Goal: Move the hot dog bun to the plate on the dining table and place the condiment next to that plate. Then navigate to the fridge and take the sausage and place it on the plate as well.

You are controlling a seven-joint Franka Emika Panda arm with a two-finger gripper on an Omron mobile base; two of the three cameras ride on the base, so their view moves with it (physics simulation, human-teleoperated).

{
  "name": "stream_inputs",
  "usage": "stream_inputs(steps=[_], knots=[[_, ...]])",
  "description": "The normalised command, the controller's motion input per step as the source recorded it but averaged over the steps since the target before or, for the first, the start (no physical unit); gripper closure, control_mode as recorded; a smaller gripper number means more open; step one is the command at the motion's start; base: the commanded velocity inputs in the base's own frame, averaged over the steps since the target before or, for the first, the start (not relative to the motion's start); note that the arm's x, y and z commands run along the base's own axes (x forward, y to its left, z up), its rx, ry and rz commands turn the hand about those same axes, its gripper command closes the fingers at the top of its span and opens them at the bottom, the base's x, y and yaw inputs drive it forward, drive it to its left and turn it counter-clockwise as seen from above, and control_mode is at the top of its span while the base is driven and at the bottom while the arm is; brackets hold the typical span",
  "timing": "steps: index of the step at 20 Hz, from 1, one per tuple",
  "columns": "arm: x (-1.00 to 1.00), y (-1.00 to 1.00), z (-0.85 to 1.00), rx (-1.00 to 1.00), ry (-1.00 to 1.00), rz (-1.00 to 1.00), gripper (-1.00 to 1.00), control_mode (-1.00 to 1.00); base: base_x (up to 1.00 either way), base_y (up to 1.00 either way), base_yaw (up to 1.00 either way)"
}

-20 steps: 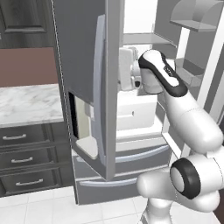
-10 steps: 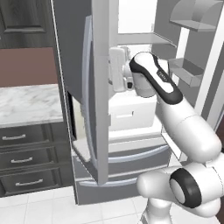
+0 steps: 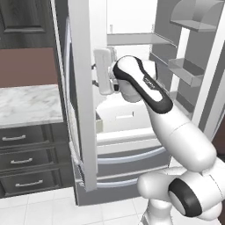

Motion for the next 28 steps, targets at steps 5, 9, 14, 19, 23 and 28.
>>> stream_inputs(steps=[5,9,14,19,23,28], knots=[[0.00,0.64,-0.10,-0.01,0.08,0.00,-1.00,-1.00,0.00,0.00,0.00],[0.00,0.42,-0.22,-0.12,0.09,0.04,-1.00,-1.00,0.00,0.00,0.00],[0.00,0.03,-0.20,-0.17,0.02,0.03,-1.00,-1.00,0.00,0.00,0.00],[-0.48,-0.15,0.00,-0.11,-0.17,-0.02,-1.00,-1.00,0.00,0.00,0.00],[-0.66,-0.49,0.00,-0.09,-0.16,-0.08,-1.00,-1.00,0.00,0.00,0.00],[-0.60,-0.74,0.00,-0.06,-0.11,-0.07,-1.00,-1.00,0.00,0.00,0.00]])
